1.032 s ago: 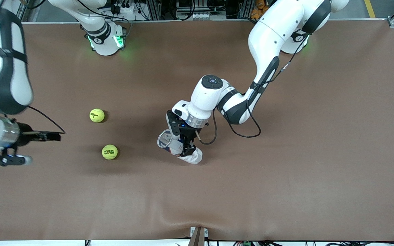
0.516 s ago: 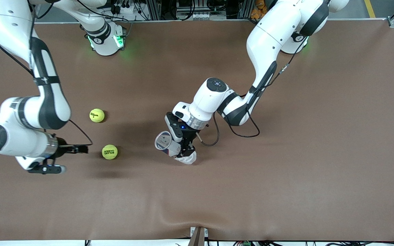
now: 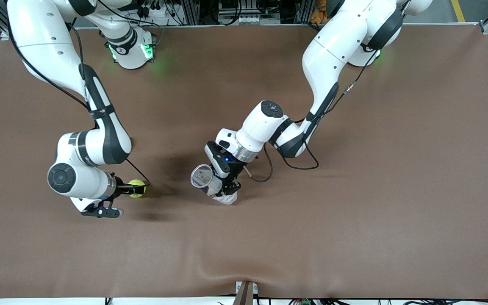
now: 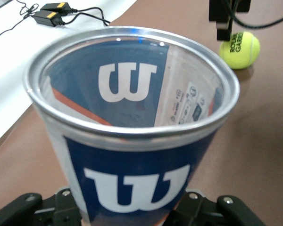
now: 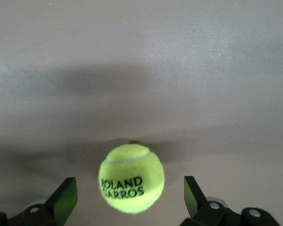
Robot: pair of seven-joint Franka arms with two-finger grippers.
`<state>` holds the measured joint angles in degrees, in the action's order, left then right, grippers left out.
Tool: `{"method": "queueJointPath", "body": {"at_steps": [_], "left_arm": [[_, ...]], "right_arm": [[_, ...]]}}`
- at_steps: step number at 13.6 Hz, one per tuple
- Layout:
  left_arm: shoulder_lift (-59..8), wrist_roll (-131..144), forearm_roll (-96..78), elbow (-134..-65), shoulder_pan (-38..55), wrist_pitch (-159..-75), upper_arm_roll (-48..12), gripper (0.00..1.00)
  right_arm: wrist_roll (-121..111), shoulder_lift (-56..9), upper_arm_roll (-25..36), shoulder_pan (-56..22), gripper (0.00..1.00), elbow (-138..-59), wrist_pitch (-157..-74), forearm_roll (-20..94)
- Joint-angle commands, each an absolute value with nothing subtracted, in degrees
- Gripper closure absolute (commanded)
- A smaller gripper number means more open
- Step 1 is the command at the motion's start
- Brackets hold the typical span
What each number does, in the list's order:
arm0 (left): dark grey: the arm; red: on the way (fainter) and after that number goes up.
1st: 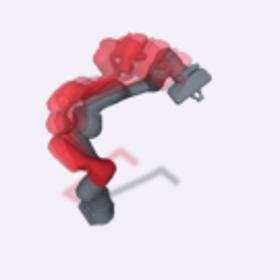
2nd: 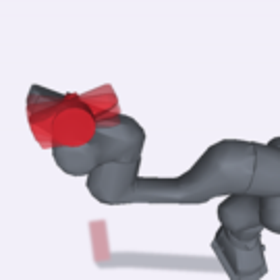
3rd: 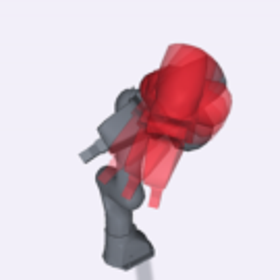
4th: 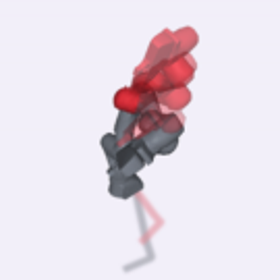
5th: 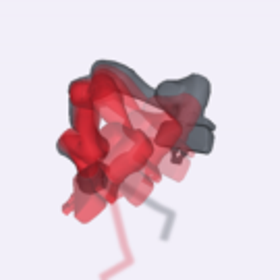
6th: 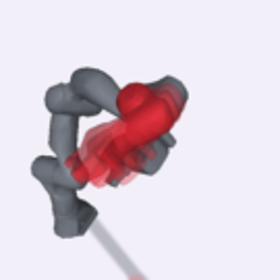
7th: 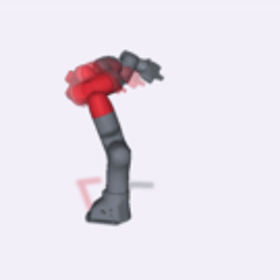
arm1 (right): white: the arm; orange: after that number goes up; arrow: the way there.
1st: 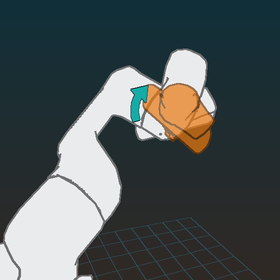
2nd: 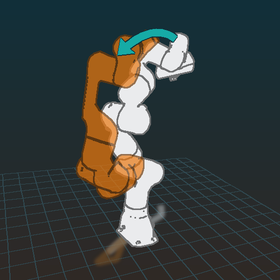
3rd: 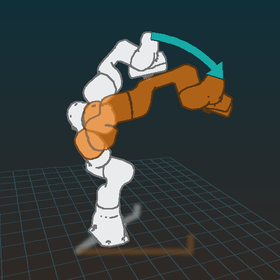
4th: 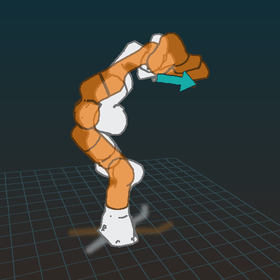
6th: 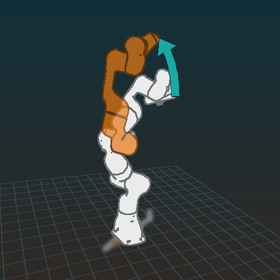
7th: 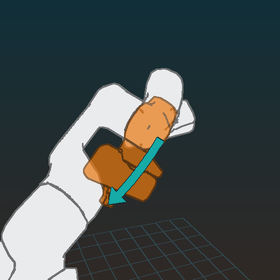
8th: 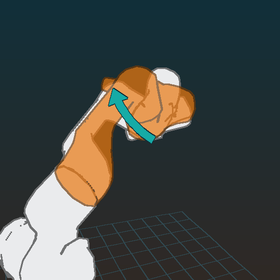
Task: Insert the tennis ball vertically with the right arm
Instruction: 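Reach the right gripper down and grasp the Roland Garros ball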
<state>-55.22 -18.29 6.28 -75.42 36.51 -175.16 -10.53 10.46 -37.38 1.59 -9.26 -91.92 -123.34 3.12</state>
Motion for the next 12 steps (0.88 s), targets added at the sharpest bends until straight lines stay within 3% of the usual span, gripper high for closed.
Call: {"method": "queueJointPath", "body": {"at_steps": [1,3,4,6,8,10,12], "left_arm": [[-56.6,-17.75,3.87,-74.53,37.09,-178.85,-11.07,0.37],[-56.86,-17.58,3.34,-74.79,36.83,-180.78,-11.16,0.37],[-57.13,-17.4,2.56,-74.79,37.0,-181.14,-11.25,0.37],[-57.91,-17.31,0.36,-74.79,37.09,-182.89,-12.56,0.38],[-59.58,-17.14,-1.05,-74.79,37.09,-185.26,-14.23,0.38],[-60.9,-16.0,-2.02,-74.79,37.7,-186.41,-14.68,0.38],[-61.08,-15.65,-2.02,-74.88,37.71,-186.86,-14.68,0.35]], "right_arm": [[11.16,-37.09,1.93,-10.1,0.0,-95.44,-127.61,2.02],[11.25,-37.35,1.85,-9.84,0.0,-96.67,-128.58,2.02],[11.16,-37.35,1.85,-10.02,0.15,-96.68,-128.67,1.93],[10.55,-37.27,1.85,-9.94,0.62,-96.42,-128.5,1.76],[10.55,-37.09,1.85,-9.84,0.84,-95.98,-128.14,1.76],[10.63,-37.09,1.85,-9.49,0.96,-94.23,-127.88,1.84],[10.55,-36.91,1.76,-9.32,1.0,-93.61,-127.09,1.93]]}}
